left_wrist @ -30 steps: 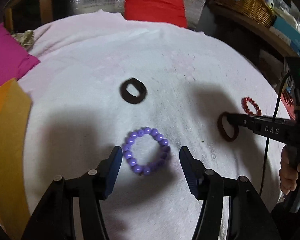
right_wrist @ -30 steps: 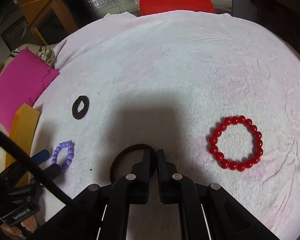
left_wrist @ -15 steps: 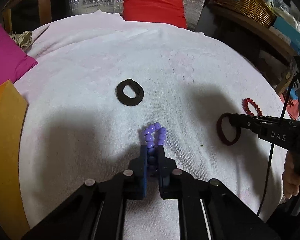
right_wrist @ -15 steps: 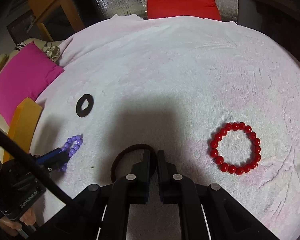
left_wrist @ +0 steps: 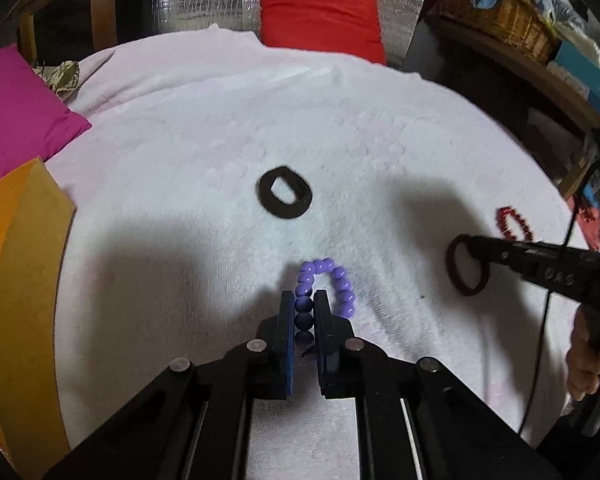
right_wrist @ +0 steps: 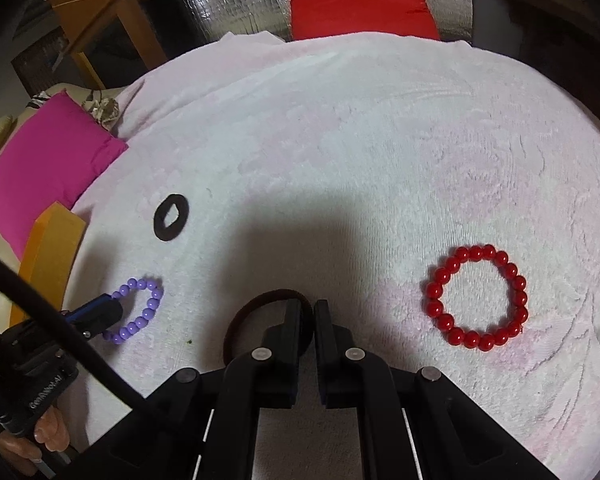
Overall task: Organize jewelry
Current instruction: 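Carry the purple bracelet and dark red ring over the orange box with both grippers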
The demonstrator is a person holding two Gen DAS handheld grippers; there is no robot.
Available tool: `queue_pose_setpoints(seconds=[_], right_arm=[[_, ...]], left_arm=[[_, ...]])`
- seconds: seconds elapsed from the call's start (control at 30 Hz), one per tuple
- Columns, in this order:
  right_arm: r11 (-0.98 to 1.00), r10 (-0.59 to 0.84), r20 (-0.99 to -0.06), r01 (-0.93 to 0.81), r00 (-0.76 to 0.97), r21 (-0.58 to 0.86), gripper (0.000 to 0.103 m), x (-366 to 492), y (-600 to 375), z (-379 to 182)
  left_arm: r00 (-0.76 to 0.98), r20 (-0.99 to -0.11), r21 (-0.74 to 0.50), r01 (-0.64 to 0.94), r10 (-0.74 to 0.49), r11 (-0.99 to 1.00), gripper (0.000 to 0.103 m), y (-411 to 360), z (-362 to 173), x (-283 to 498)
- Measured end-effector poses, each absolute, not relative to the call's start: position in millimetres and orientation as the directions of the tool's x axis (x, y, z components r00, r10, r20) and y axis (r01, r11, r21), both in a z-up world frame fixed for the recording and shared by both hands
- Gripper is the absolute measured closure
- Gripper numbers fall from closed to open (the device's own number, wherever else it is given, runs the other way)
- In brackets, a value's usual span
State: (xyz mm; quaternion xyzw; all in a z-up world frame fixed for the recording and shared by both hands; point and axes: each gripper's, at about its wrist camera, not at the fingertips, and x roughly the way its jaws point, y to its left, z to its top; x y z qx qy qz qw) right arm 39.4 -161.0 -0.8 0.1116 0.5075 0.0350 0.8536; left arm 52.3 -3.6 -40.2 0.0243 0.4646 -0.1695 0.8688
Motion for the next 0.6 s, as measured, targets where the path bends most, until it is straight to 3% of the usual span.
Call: queue_pose_setpoints(seconds=[0.4, 0.6], right_arm=[[0.97, 0.184, -0.856, 0.052, 0.483, 0.237, 0.096, 38.3, -162.5, -1.2], [0.966, 0.196, -0.831, 0.042, 0.52, 0.254, 0.096, 34.0, -161.4, 7.5]], left_arm=[[0.525, -0.821, -0.07, 0.301, -0.226, 0.951, 0.094, -9.4, -47.1, 56.5], [0.585, -0.775, -0.088, 0.274, -0.239, 0.958, 0.094, -3.4, -28.9, 51.0]])
